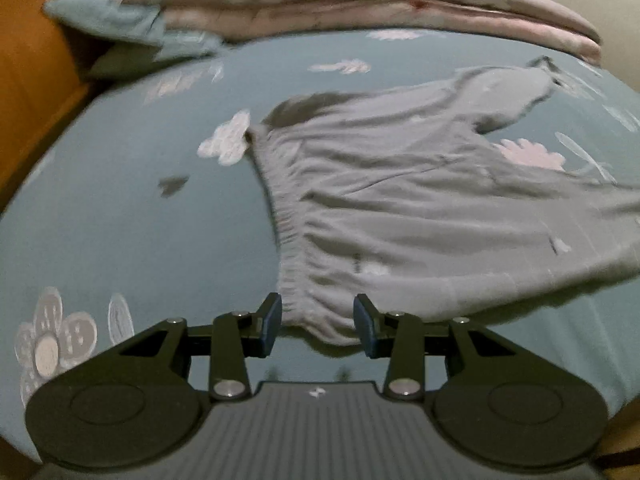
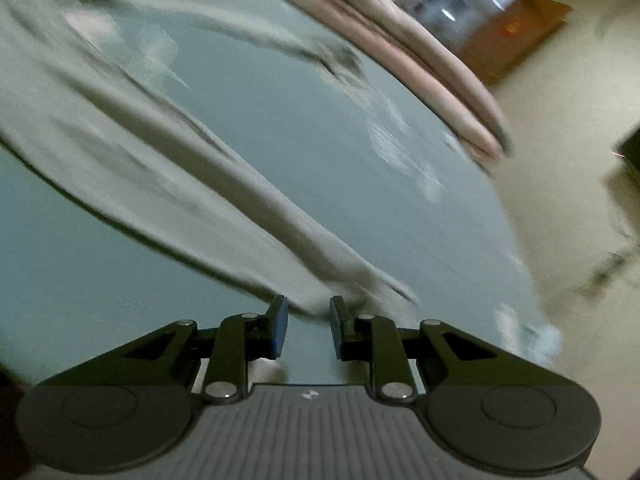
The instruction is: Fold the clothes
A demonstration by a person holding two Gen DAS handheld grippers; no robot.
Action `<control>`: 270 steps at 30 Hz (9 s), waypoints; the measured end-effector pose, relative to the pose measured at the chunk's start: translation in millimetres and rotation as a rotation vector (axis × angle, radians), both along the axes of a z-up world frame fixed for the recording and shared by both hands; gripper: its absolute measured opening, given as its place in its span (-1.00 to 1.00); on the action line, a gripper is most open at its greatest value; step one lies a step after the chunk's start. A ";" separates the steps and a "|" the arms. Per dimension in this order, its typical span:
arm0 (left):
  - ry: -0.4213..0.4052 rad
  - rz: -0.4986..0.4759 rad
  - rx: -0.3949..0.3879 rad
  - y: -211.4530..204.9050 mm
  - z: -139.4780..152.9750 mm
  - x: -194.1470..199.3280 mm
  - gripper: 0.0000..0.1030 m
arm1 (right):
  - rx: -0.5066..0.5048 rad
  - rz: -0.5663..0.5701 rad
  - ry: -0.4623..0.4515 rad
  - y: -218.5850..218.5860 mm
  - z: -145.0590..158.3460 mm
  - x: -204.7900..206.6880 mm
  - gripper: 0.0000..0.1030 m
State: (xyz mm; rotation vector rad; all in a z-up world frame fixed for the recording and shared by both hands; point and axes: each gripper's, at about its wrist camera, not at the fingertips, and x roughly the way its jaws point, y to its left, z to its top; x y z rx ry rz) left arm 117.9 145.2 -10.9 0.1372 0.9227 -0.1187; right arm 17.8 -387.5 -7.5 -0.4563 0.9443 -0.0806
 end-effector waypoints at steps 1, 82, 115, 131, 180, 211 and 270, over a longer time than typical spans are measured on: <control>0.014 0.012 -0.014 2.7 -1.1 1.9 -0.22 | 0.056 0.042 -0.016 12.7 5.0 1.7 -0.50; 0.140 -0.622 0.102 -149.8 -11.4 32.1 0.14 | 0.321 1.007 0.295 206.4 -0.6 114.8 -0.89; 0.085 -0.956 0.074 -195.2 -9.8 13.8 -0.92 | 0.238 0.919 0.227 214.1 6.7 101.2 -0.95; 0.324 -1.028 0.023 -179.5 -34.2 -13.3 -0.91 | 0.554 0.881 0.524 204.0 -3.1 100.7 -0.85; 0.117 -1.367 0.829 -24.7 -36.8 -21.8 -0.90 | 0.585 0.775 0.417 241.5 24.0 146.6 -0.54; 0.087 -1.279 0.779 -21.5 -27.0 -30.8 -0.35 | 0.461 1.123 0.354 335.7 1.5 134.9 -0.75; 0.075 -0.819 0.146 -293.0 -16.7 57.3 -0.02 | 0.538 -0.278 0.143 9.3 14.8 72.8 -0.09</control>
